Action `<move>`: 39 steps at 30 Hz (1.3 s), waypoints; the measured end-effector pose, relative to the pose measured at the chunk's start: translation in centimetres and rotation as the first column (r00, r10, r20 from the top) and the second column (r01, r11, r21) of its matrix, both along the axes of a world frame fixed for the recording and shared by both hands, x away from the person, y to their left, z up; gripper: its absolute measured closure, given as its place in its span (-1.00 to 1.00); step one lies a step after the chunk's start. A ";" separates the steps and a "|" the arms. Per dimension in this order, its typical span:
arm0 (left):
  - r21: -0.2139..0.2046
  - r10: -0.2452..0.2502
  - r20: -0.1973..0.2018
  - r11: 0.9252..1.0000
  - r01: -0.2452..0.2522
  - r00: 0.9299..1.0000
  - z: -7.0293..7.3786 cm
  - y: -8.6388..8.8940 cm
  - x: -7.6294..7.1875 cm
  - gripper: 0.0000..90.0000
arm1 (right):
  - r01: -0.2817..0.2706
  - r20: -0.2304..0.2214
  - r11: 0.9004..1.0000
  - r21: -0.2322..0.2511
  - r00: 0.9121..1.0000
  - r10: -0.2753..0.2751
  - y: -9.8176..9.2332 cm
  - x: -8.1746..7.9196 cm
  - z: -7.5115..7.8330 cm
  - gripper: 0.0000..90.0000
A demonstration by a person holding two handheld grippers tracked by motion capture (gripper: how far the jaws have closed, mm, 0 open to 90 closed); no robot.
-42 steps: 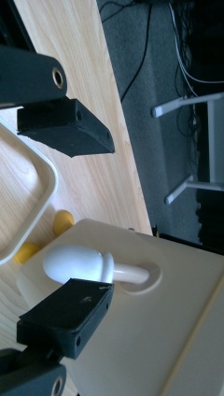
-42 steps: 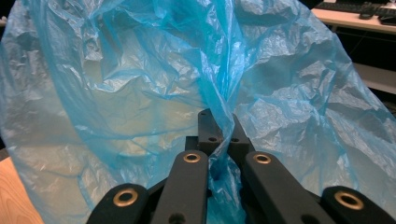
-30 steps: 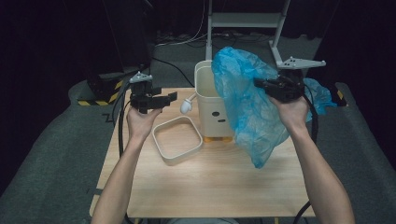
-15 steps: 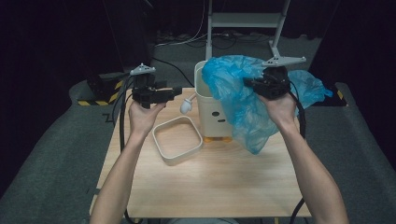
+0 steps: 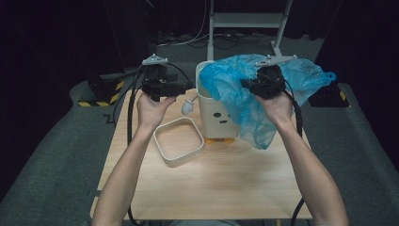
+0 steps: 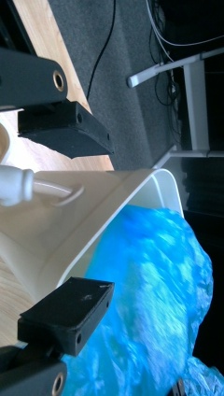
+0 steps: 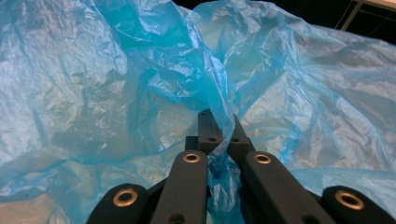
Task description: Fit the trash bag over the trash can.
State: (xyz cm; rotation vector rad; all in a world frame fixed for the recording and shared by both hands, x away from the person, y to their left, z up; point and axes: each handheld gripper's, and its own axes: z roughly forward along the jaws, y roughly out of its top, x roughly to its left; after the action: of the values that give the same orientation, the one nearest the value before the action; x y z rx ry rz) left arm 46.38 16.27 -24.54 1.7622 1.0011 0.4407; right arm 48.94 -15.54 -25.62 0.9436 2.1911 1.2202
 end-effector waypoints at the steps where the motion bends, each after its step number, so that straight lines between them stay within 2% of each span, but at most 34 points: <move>1: 0.000 -0.004 -0.002 1.000 0.004 1.000 0.1 -0.2 0.1 -0.37 | -0.001 -0.003 1.000 -0.002 1.000 0.001 0.1 0.1 -0.1 0.98; 9: 0.008 -0.023 -0.012 1.000 0.023 1.000 0.5 -2.0 0.9 -0.37 | -0.006 -0.019 1.000 -0.012 1.000 0.006 0.4 0.5 -0.4 0.98; 12: 0.026 -0.028 -0.019 0.999 0.028 0.999 0.5 -2.8 1.4 -0.37 | -0.004 -0.031 1.000 -0.015 1.000 0.004 0.5 0.6 -0.6 0.98; 14: 0.046 -0.025 -0.019 0.999 0.026 0.999 0.4 -3.4 1.6 -0.37 | -0.007 -0.032 1.000 -0.014 0.999 0.007 0.6 0.6 -0.6 0.98; 15: 0.070 -0.022 -0.017 0.997 0.023 1.000 0.4 -3.8 1.8 -0.37 | -0.008 -0.035 1.000 -0.014 0.999 0.007 0.6 0.6 -0.6 0.97; 18: 0.092 -0.016 -0.023 0.996 0.018 1.000 0.2 -4.5 2.1 -0.37 | -0.013 -0.035 1.000 -0.011 0.999 0.013 0.5 0.6 -0.6 0.95; 21: 0.142 0.004 -0.020 0.990 -0.001 1.000 -0.1 -5.2 2.4 -0.37 | -0.018 -0.038 1.000 0.011 0.999 0.018 0.4 0.6 -0.6 0.86; 27: 0.196 0.041 -0.023 0.980 -0.036 0.999 -0.4 -5.6 3.0 -0.37 | -0.033 -0.014 0.999 0.031 0.999 0.034 0.2 0.0 0.0 0.61; 34: 0.197 0.064 -0.046 0.979 -0.054 0.997 -0.9 -5.7 3.9 -0.36 | -0.019 0.031 0.999 0.037 0.999 0.018 -0.9 -1.0 1.0 0.34; 37: 0.199 0.073 -0.055 0.978 -0.061 0.996 -1.0 -5.8 4.2 -0.36 | -0.006 0.046 0.999 0.038 0.999 0.004 -1.6 -1.4 1.5 0.30; 39: 0.203 0.077 -0.057 0.977 -0.064 0.995 -1.1 -5.9 4.4 -0.36 | -0.006 0.051 0.999 0.034 0.999 0.005 -1.9 -1.6 1.6 0.38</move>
State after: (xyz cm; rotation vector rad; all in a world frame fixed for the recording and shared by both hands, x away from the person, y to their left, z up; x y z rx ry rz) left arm 50.76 10.37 -25.61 1.9354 1.0986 0.5489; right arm 47.32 -17.41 -23.98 0.9107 2.1412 1.2742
